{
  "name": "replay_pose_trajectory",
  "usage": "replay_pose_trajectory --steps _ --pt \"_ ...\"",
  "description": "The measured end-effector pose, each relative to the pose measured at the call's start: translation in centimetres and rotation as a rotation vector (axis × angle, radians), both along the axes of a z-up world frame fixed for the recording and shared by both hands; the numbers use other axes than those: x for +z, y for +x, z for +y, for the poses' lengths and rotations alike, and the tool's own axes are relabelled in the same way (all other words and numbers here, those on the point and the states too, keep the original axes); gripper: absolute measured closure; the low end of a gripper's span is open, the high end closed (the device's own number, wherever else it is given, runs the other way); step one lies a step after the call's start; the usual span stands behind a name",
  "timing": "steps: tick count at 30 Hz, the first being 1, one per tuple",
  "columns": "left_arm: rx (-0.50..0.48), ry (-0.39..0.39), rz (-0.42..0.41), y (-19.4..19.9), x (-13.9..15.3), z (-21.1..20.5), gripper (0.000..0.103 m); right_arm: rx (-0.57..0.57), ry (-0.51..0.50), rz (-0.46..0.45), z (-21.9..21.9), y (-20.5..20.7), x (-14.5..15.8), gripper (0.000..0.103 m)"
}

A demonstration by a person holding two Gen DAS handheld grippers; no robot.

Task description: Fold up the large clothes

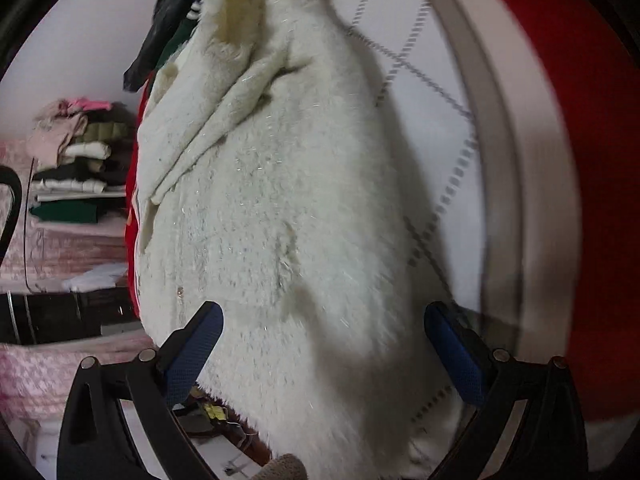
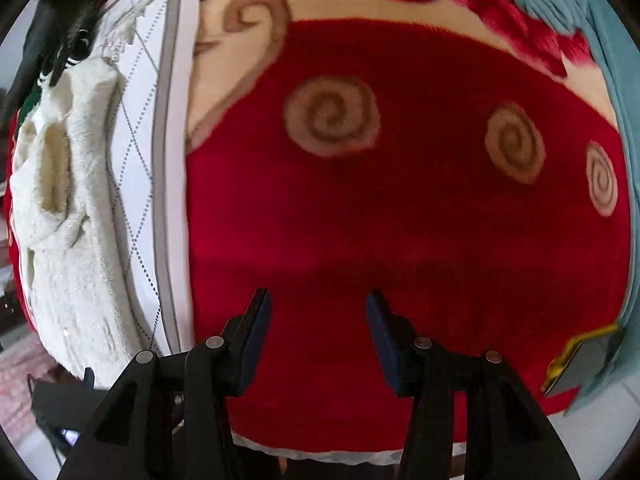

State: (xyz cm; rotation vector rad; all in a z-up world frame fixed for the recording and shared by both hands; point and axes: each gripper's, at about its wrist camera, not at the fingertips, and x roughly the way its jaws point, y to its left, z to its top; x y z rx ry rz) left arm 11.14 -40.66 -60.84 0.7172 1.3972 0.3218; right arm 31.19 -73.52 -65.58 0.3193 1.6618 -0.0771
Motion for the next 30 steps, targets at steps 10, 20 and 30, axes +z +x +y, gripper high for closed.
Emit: replay_pose_trajectory --steps 10,20,30 --pt "0.159 -0.154 -0.125 2.5 3.5 7.2 0.087 0.066 0.110 -0.052 6.4 3.4 -2.8 0.034" --pt "0.194 -0.326 -0.245 3.2 10.1 13.4 0.088 0.054 0.695 -0.232 18.0 12.3 -3.5 0.001" --pt "0.259 -0.560 -0.223 4.2 14.1 21.7 0.088 0.018 0.466 -0.170 27.2 16.5 1.3 0.074"
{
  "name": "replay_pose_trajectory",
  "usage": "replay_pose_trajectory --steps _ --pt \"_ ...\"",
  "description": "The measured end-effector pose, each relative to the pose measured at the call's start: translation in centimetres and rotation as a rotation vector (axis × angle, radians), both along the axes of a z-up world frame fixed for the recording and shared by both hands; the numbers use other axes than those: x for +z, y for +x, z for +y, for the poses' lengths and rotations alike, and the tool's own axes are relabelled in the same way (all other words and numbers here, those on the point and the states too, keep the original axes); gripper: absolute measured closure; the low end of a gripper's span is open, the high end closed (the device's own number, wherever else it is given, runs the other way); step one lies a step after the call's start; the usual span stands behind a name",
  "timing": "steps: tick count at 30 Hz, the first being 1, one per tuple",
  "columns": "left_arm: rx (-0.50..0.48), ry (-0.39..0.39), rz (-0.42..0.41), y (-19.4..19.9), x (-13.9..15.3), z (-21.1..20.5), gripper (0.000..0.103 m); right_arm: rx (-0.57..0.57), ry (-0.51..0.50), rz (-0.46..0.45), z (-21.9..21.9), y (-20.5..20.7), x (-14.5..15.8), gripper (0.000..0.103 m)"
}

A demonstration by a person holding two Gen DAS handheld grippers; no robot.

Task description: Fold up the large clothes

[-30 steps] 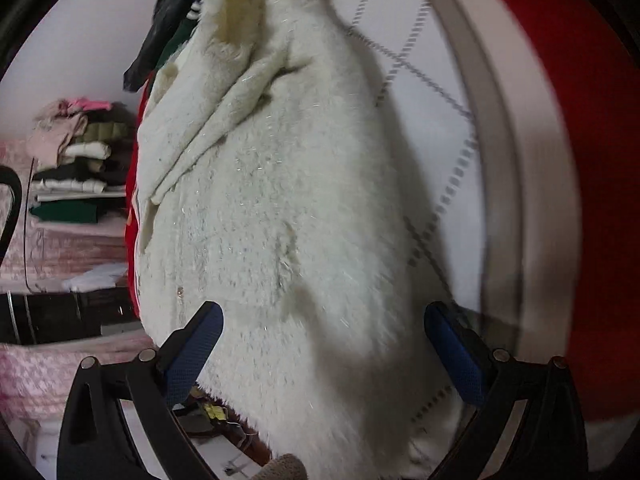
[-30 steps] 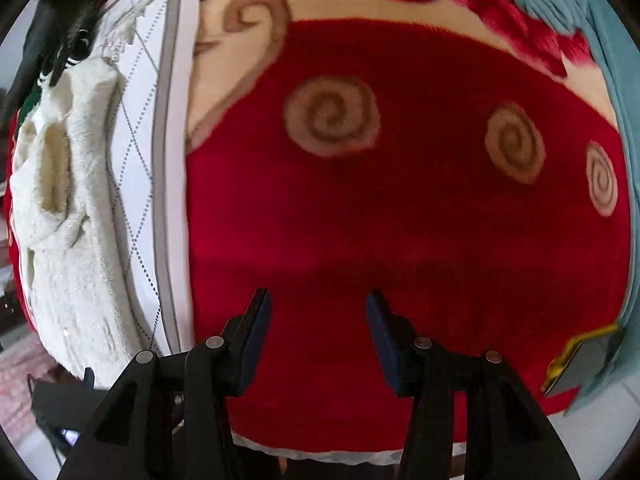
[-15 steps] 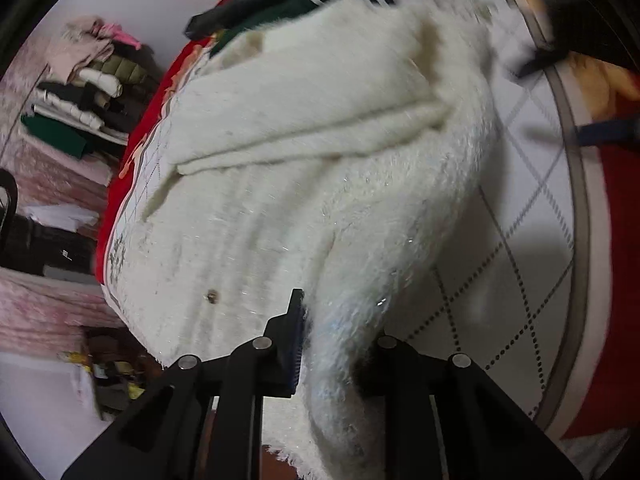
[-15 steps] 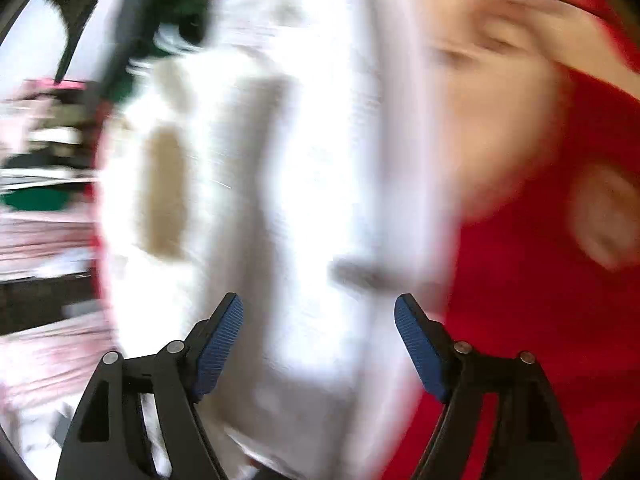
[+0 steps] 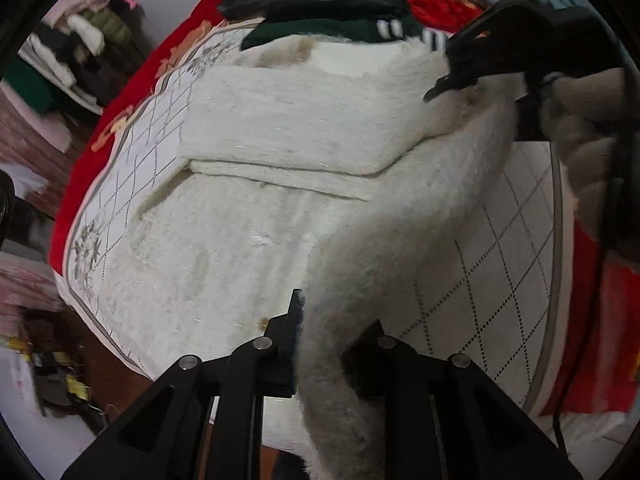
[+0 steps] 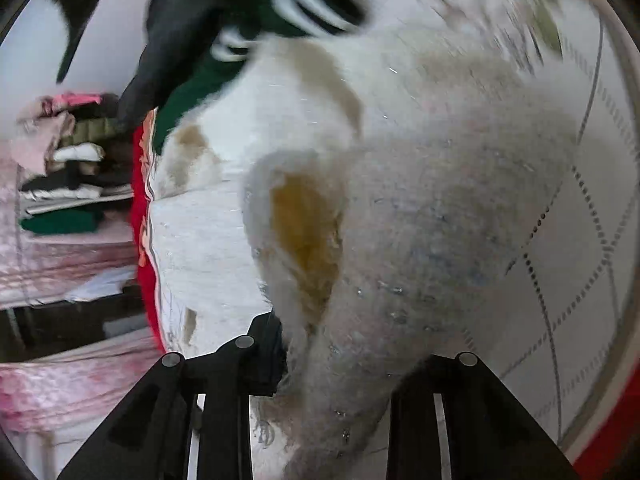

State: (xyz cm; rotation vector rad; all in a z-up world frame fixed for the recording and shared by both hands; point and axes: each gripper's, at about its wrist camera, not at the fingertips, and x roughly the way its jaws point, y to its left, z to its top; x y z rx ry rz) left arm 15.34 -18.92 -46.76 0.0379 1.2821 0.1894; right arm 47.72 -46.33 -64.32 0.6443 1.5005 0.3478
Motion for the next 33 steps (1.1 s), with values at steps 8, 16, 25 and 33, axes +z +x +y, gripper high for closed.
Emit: replay_pose_trajectory --steps 8,16,25,33 --pt "0.121 -0.184 -0.012 1.3 3.2 14.1 0.082 0.111 -0.207 -0.042 12.0 1.7 10.4 0.075" --pt "0.456 -0.257 0.038 1.3 -2.6 31.0 0.070 0.286 -0.355 0.037 29.1 5.1 5.8 0.052" --pt "0.579 -0.255 0.045 -1.3 -4.3 34.6 0.027 0.241 -0.016 -0.027 29.0 5.9 6.5 0.019" --pt "0.589 -0.160 0.116 -0.3 -11.9 33.6 0.004 0.040 -0.305 -0.070 12.1 5.4 4.1 0.019"
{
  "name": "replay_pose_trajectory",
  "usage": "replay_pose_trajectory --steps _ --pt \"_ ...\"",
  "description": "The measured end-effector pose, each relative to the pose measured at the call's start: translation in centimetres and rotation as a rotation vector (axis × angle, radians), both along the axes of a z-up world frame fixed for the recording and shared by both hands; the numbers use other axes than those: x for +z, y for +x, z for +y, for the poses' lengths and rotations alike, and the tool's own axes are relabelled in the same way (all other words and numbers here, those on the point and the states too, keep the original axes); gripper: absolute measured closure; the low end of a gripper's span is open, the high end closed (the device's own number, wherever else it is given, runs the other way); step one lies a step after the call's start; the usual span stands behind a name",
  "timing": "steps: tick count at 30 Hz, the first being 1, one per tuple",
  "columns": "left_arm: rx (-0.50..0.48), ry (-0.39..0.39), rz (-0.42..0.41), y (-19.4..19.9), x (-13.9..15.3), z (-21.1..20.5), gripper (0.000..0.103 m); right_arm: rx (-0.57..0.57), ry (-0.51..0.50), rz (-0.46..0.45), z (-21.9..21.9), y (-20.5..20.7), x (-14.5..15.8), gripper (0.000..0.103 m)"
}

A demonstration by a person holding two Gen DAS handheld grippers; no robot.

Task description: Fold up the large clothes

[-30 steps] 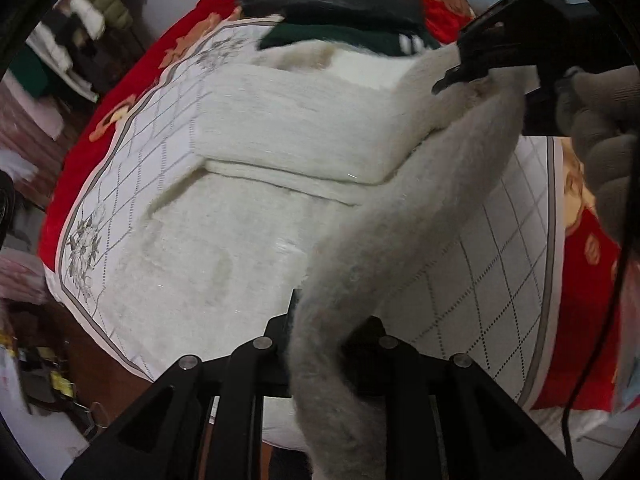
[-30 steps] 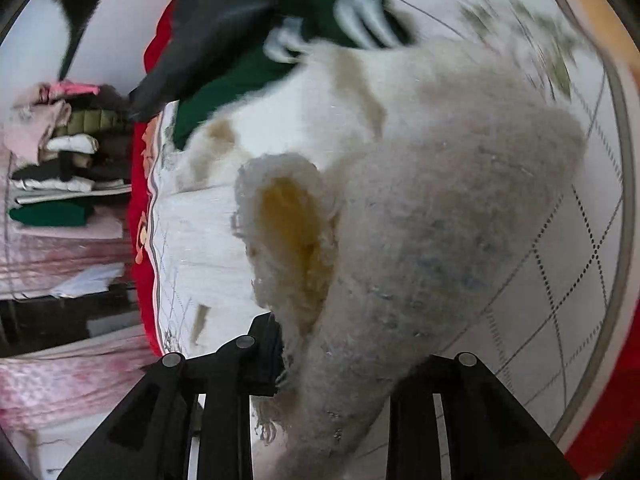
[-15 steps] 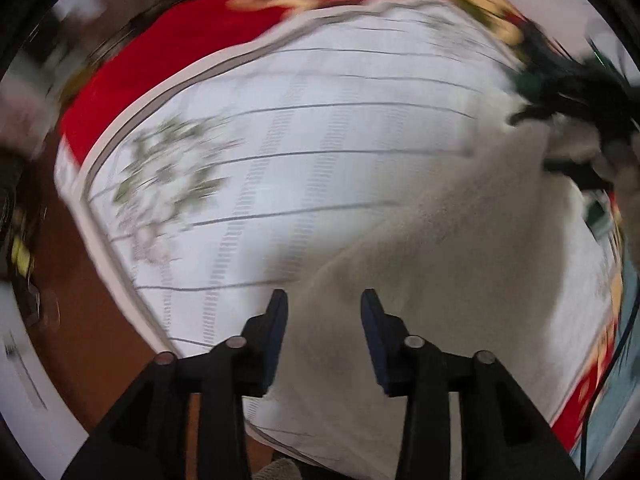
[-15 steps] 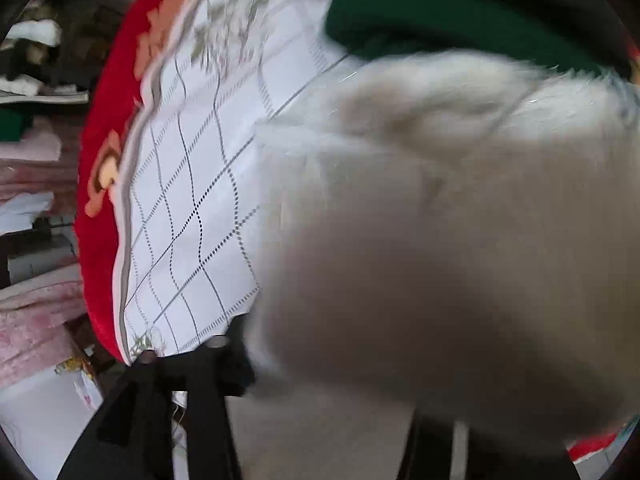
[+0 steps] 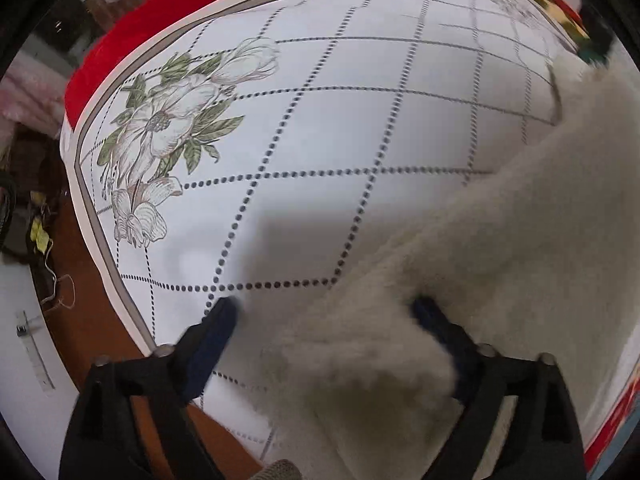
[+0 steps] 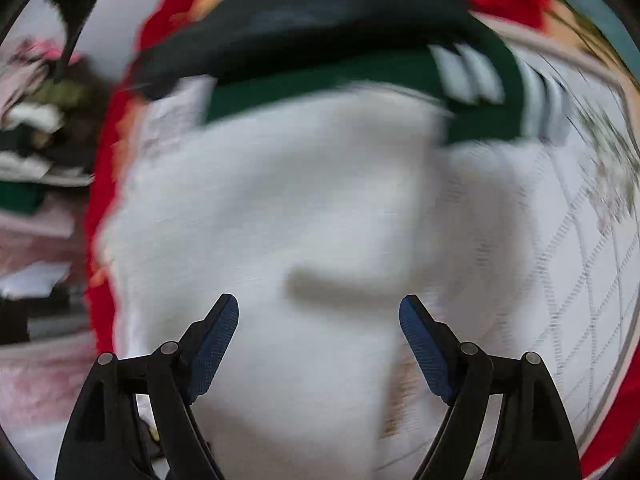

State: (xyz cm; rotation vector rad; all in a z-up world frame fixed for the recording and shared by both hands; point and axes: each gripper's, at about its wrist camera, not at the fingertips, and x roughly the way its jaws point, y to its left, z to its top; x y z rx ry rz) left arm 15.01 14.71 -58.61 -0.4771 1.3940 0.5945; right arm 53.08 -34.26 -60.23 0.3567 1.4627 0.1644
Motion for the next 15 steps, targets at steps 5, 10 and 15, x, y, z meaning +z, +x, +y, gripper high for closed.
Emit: replay_pose_trajectory --steps 5,10,15 --pt "-0.020 -0.001 0.006 0.0 0.4 0.4 0.004 0.021 0.221 0.064 -2.1 1.4 -7.3 0.019" --pt "-0.056 0.056 0.022 0.2 1.5 0.2 0.004 0.001 0.344 -0.035 -1.4 1.2 -7.9 0.056" --pt "-0.050 0.084 0.033 0.1 3.1 0.4 0.004 -0.134 0.413 -0.065 -4.4 -2.4 -5.8 0.070"
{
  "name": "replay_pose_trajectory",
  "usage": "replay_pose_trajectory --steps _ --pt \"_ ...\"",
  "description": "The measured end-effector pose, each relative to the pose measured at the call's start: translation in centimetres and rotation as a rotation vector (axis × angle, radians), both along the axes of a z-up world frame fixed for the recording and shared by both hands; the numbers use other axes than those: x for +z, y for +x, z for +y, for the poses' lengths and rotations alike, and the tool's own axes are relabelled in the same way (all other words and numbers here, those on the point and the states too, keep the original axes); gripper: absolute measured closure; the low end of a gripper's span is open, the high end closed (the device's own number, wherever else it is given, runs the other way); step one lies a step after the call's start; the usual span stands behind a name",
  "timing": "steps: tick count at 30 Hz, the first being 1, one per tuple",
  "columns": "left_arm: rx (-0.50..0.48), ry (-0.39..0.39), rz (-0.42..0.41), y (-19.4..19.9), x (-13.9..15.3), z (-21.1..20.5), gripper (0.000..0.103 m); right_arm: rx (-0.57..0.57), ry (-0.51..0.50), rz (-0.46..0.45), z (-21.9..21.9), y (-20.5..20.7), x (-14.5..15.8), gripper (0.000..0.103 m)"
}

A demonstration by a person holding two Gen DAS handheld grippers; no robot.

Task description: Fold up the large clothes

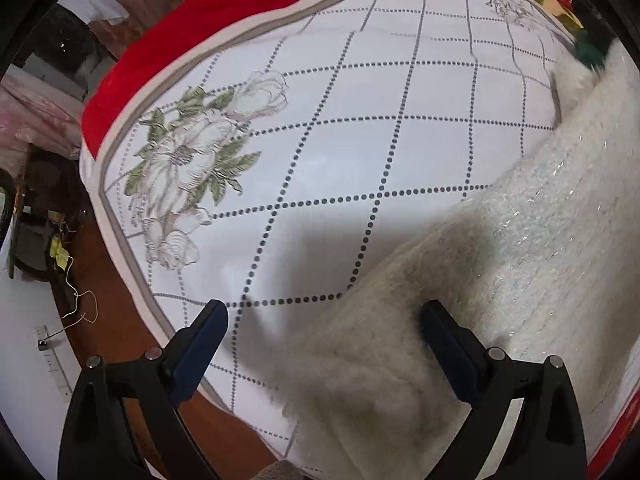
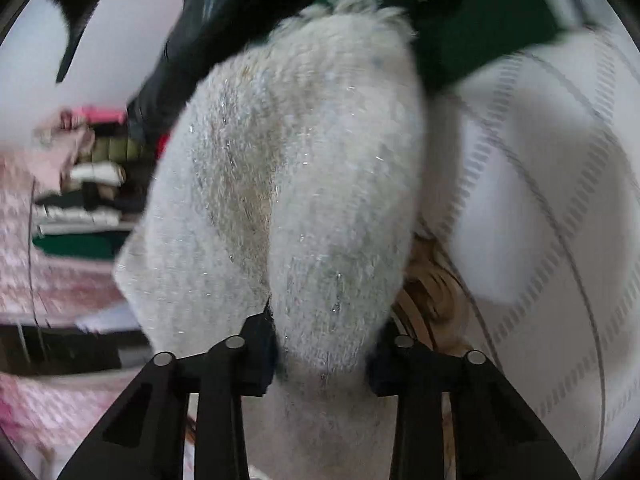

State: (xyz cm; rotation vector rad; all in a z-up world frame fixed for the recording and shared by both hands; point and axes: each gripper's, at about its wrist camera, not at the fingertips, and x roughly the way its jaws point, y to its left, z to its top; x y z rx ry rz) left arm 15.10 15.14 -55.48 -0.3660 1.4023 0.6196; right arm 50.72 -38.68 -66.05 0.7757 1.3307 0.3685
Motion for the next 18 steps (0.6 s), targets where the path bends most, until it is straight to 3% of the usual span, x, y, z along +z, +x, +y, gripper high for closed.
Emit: replay_pose_trajectory --steps 5,7,9,12,15,18 --pt "0.024 -0.002 -0.041 -0.8 3.6 0.4 0.004 -0.203 -0.058 0.086 -8.4 -9.5 3.5 0.072" --pt "0.049 -0.005 -0.048 -1.6 4.8 0.2 0.004 -0.241 -0.158 0.156 -11.6 -15.1 4.1 0.069" --pt "0.063 -0.010 -0.029 -2.0 5.0 -0.3 0.004 -0.226 -0.250 0.232 -13.3 -18.7 3.8 0.063" --pt "0.070 -0.036 -0.026 -1.5 4.5 -2.9 0.004 -0.175 -0.329 0.335 -15.3 -22.5 2.8 0.040" --pt "0.051 -0.047 -0.046 -0.3 4.3 -4.6 0.004 -0.024 -0.396 0.315 -15.1 -22.4 4.8 0.039" --pt "0.000 -0.065 -0.099 2.6 3.9 -5.7 0.004 0.031 -0.411 0.269 -14.7 -22.3 7.6 0.039"
